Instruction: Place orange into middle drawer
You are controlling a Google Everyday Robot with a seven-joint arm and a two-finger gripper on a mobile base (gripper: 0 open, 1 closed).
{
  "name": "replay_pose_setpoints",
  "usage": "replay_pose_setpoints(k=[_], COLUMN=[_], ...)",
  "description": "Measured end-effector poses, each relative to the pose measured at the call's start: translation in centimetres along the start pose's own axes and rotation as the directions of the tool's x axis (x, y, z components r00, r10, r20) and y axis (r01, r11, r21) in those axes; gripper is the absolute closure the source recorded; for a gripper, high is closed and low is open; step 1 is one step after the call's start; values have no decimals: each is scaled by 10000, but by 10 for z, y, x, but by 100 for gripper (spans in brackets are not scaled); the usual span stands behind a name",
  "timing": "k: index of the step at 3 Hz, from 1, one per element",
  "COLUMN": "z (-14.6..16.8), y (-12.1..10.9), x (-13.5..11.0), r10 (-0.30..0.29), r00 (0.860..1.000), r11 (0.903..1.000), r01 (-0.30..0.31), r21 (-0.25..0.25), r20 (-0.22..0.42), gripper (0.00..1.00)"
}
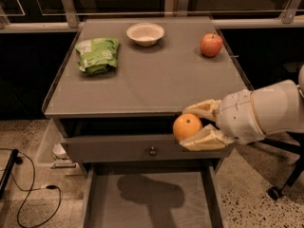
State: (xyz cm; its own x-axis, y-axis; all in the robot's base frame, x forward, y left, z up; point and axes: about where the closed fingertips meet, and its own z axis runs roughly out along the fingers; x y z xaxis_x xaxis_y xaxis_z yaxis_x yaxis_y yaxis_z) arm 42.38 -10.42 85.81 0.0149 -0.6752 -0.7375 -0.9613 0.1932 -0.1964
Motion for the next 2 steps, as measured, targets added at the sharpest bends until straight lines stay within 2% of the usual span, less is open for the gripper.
replay_pose_setpoints(k=[1,2], z=[24,63], y=[20,33], x=[16,50], r10=[389,1057], r00=[9992,9939], r11=[9986,9938], r01=[-389,-1067], r21=[-356,-310], r20=[-3,-317], gripper=[100,100])
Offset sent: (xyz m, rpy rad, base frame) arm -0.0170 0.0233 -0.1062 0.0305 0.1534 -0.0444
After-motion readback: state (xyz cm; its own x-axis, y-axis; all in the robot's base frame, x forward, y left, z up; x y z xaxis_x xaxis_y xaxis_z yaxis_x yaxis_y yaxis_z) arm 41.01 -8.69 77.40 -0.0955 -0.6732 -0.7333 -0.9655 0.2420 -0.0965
